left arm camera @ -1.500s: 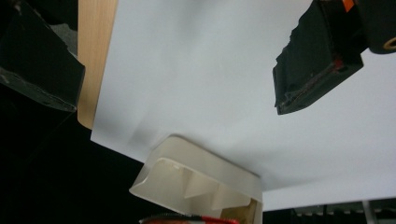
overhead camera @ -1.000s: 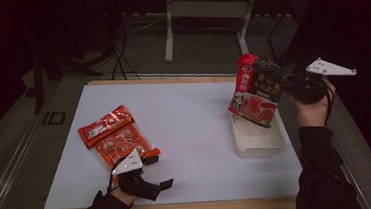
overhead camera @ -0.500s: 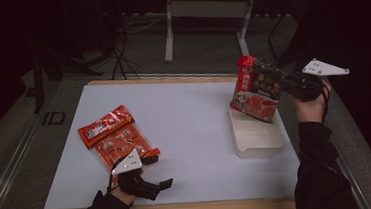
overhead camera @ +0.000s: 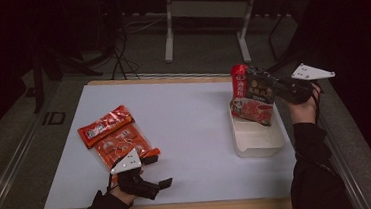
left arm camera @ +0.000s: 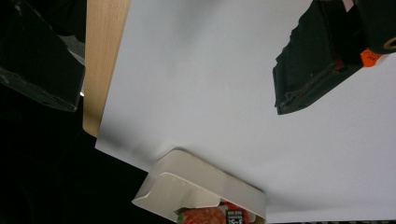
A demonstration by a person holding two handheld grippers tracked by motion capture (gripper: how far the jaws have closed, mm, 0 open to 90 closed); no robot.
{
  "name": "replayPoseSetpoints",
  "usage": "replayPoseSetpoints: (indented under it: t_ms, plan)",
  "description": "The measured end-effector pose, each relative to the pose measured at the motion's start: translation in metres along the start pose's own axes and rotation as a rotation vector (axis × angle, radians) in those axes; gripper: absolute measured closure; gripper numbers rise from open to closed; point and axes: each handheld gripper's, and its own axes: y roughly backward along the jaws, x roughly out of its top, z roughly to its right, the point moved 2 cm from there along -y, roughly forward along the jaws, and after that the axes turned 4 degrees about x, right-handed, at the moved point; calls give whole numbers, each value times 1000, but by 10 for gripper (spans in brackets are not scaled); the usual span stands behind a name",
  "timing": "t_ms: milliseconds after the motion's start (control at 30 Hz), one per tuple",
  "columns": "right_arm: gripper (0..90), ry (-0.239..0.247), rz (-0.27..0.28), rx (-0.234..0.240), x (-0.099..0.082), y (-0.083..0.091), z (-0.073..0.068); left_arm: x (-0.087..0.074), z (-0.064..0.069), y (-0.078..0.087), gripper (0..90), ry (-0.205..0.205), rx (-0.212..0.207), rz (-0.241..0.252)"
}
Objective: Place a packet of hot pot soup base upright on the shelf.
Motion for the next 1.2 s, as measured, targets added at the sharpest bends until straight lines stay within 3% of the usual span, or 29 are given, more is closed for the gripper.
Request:
replayPoseSetpoints:
  t_ms: [300, 567, 667, 733, 767, 900, 1067, 1200]
  plan:
    - [747, -9, -30, 79, -9, -12, -7, -2, 0, -1, 25, 3, -5, -1]
    - [737, -94, 20, 59, -18, -8, -2, -3, -1, -2, 25, 10, -7, -7]
    - [731, -93, 19, 52, -22, -7, -3, -3, 0, -2, 24, 14, -9, -7]
    - [729, -90, -11, 44, -29, -8, -3, -3, -1, -2, 24, 9, -9, -9]
    - [721, -107, -14, 52, -34, -9, -3, -3, -1, -2, 24, 11, -10, -7]
    - [659, -156, 1, 45, -39, -5, -1, -3, -1, -2, 24, 14, -9, -6]
    - [510, -190, -51, 1, -31, -2, -5, -4, -1, -3, 25, 9, -4, -14]
    - [449, -177, -20, 9, -17, 5, -11, -3, -1, -3, 25, 3, -5, -4]
